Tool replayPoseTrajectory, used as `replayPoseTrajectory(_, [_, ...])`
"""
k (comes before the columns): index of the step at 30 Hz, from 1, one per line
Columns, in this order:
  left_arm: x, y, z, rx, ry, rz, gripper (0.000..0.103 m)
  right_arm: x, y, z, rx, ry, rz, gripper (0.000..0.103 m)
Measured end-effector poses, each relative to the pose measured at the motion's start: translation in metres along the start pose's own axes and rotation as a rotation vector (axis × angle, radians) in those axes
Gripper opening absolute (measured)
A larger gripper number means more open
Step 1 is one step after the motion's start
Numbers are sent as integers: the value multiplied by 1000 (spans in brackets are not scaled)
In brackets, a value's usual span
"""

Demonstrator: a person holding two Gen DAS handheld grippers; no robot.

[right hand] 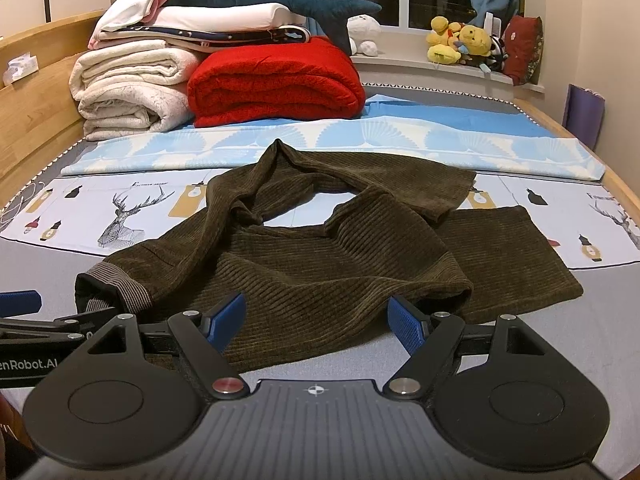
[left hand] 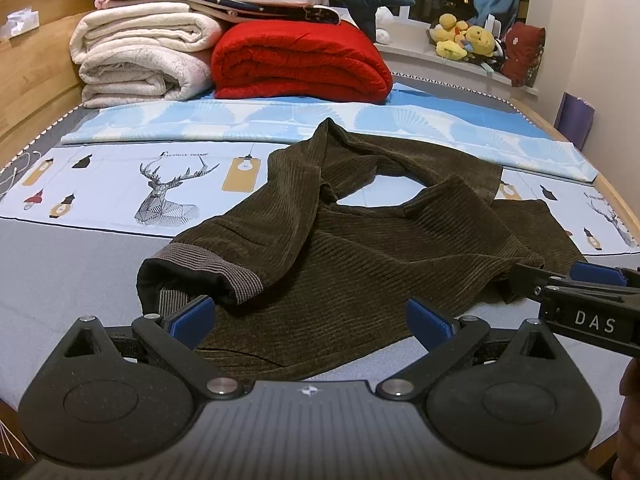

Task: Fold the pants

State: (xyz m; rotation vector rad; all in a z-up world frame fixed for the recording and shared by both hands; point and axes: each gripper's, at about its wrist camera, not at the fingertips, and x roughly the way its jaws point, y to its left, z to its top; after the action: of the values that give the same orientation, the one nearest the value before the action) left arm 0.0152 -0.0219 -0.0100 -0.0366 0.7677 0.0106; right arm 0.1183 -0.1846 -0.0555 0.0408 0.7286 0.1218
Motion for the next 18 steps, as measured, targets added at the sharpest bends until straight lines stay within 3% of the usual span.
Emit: replayPoseTrajectory(18, [0, -4, -1, 7, -4, 1, 102, 1, 0, 0, 3, 4, -1, 80])
